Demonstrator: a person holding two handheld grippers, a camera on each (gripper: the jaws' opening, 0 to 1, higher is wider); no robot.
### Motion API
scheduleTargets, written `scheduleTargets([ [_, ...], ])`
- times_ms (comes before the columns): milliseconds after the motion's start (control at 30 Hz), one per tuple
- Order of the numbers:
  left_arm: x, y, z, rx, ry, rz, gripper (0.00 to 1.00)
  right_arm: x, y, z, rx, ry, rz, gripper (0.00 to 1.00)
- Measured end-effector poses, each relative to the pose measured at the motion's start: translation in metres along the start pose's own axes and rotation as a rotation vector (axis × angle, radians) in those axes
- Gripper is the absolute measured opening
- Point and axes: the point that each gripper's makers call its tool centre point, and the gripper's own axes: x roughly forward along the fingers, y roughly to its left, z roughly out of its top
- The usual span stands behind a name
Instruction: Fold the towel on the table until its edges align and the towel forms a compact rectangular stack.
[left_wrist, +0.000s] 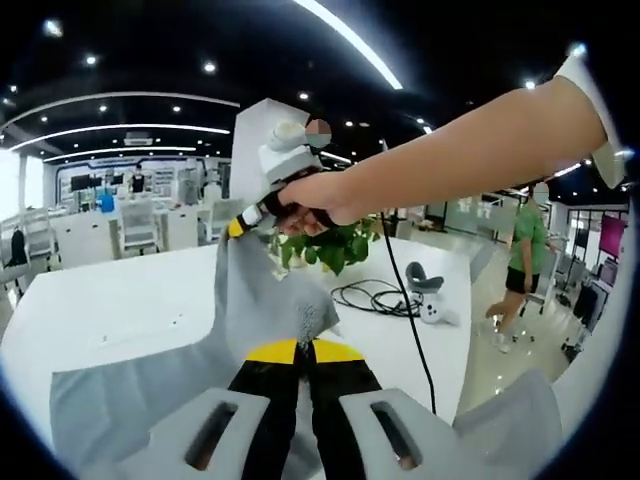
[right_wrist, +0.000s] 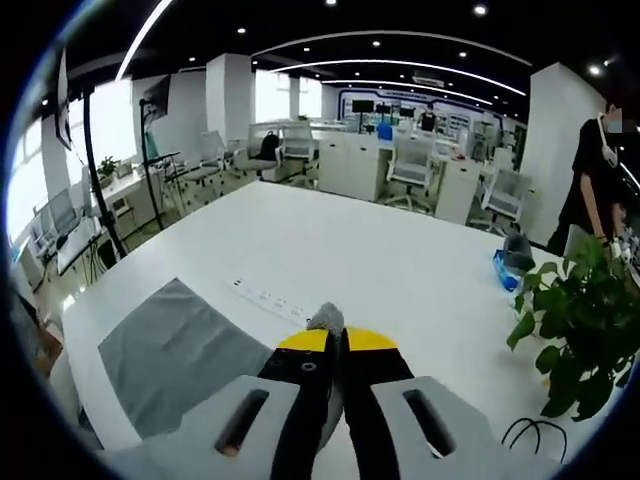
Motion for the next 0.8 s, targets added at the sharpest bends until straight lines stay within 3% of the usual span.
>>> scheduleTargets([
  [267,-0.028,0.023,-0.001,-0.02,-0.024,0.04,0.03,0.012,0.044,0.024,-0.055,-0.003,0.032,0.01],
  [600,-0.071,0.066,0.001,-0.08,-0.075,0.113,0.03,0.027,0.108,0.052,-0.086,-0.022,0.081,0.01],
  [800,-0.092,0.086,-0.004,-0.096,-0.079,0.161,0.03,0.04,0.131,0.056,-0.107,-0.013,0.109,0.01],
])
